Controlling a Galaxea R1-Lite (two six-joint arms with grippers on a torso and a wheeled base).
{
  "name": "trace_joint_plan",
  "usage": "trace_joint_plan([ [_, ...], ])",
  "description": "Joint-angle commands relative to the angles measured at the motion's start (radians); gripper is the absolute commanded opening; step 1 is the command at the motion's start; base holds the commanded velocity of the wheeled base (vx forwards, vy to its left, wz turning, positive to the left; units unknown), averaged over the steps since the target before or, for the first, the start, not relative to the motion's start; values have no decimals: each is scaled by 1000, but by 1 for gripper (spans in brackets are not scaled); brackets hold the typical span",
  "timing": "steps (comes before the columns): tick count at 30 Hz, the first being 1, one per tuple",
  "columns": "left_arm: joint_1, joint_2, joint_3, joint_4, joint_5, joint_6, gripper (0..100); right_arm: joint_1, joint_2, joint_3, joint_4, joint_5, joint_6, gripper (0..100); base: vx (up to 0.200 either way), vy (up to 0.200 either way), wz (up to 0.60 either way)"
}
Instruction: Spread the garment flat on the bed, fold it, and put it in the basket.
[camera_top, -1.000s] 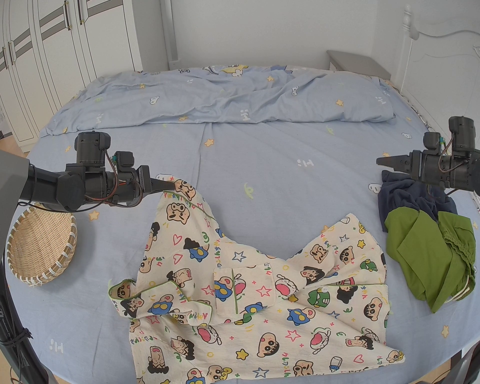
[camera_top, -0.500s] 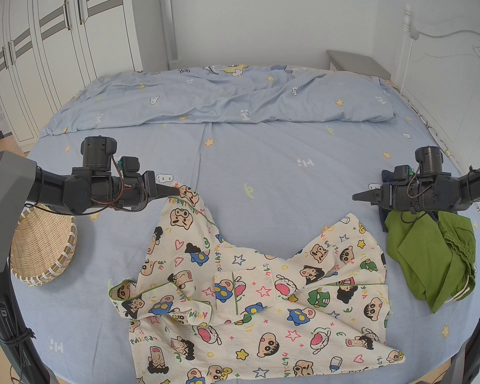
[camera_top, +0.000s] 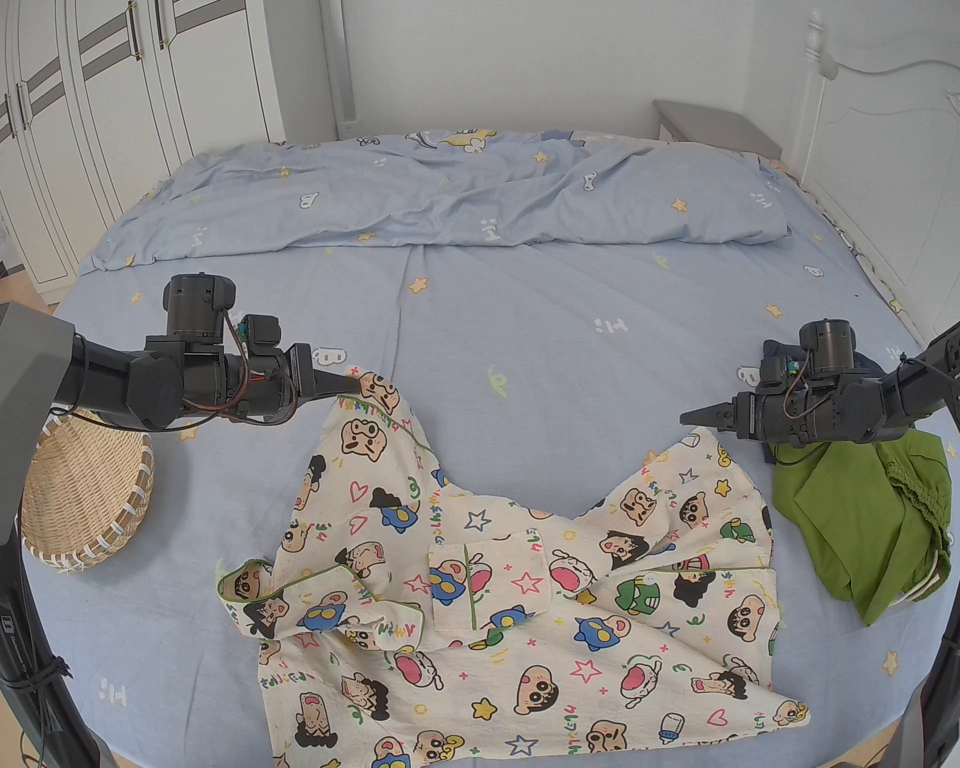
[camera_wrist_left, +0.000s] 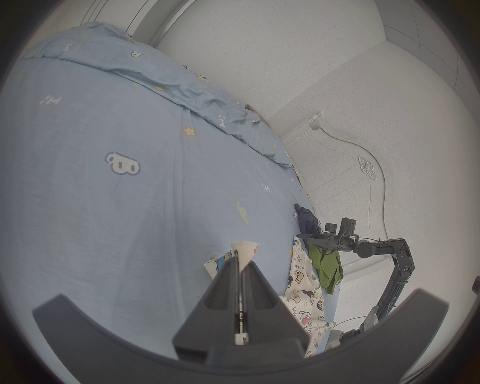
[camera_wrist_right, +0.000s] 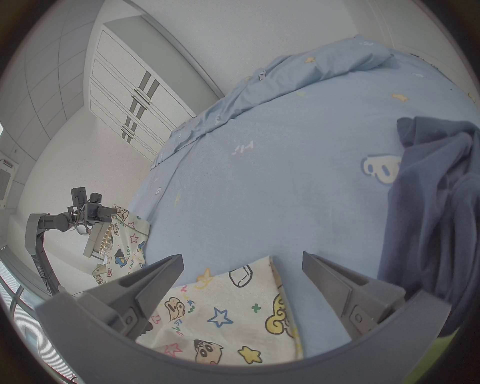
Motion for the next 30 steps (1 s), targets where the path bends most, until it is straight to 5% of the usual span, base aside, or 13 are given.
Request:
trace_joint_plan([
  [1, 1, -1, -2, -1, 0, 0, 0, 15, 26, -2, -11, 1, 0, 100, 0, 0, 0],
  [13, 0, -3, 0, -1, 0, 0, 0, 18, 53, -3, -55, 1, 6, 100, 0, 0, 0],
  [14, 1, -3, 0, -1, 0, 0, 0, 18, 53, -3, -55, 2, 8, 0, 0, 0, 0],
  [30, 0, -3, -3, -1, 0, 0, 0, 2, 46, -8, -75, 4, 9, 0, 0, 0, 0],
])
